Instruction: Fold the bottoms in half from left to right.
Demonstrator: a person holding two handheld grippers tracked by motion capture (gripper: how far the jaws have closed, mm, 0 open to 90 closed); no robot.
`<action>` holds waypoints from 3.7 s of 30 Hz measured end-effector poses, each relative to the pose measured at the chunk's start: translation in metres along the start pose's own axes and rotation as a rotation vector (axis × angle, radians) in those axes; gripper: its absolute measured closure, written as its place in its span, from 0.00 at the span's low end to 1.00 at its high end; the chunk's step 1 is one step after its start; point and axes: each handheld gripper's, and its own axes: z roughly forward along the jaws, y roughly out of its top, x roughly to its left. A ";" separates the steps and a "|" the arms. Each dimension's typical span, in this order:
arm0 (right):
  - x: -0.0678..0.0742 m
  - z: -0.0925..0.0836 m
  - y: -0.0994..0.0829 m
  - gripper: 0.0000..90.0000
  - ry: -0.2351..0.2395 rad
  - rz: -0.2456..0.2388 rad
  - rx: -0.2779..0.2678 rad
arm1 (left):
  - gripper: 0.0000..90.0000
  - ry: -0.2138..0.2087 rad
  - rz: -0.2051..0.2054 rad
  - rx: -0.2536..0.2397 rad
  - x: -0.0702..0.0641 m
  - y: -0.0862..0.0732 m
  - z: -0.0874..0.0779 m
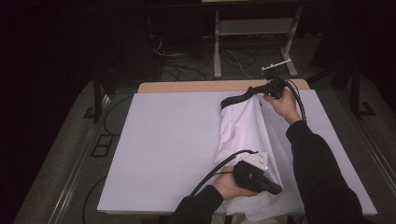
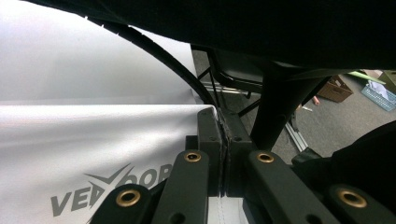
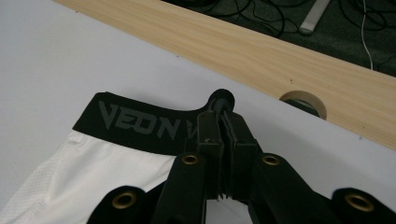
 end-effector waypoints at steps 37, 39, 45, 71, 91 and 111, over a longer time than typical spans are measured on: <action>-0.017 0.011 -0.022 0.94 -0.012 0.003 0.059 | 0.98 -0.038 -0.003 -0.012 0.015 0.006 0.037; -0.017 0.011 -0.023 0.94 -0.014 -0.001 0.060 | 0.98 -0.043 -0.001 -0.016 0.016 0.008 0.040; -0.021 0.014 -0.025 0.93 -0.026 -0.002 0.074 | 0.98 -0.050 -0.005 -0.019 0.018 0.010 0.047; 0.002 -0.032 -0.034 0.07 0.088 -0.042 -0.021 | 0.92 -0.046 -0.059 0.023 0.027 0.017 0.067; 0.014 -0.056 -0.039 0.00 0.092 -0.085 -0.033 | 0.36 0.037 -0.040 -0.115 0.021 0.020 0.037; 0.000 -0.064 -0.056 0.00 0.084 -0.044 -0.062 | 0.00 0.211 -0.136 -0.184 0.044 0.014 -0.023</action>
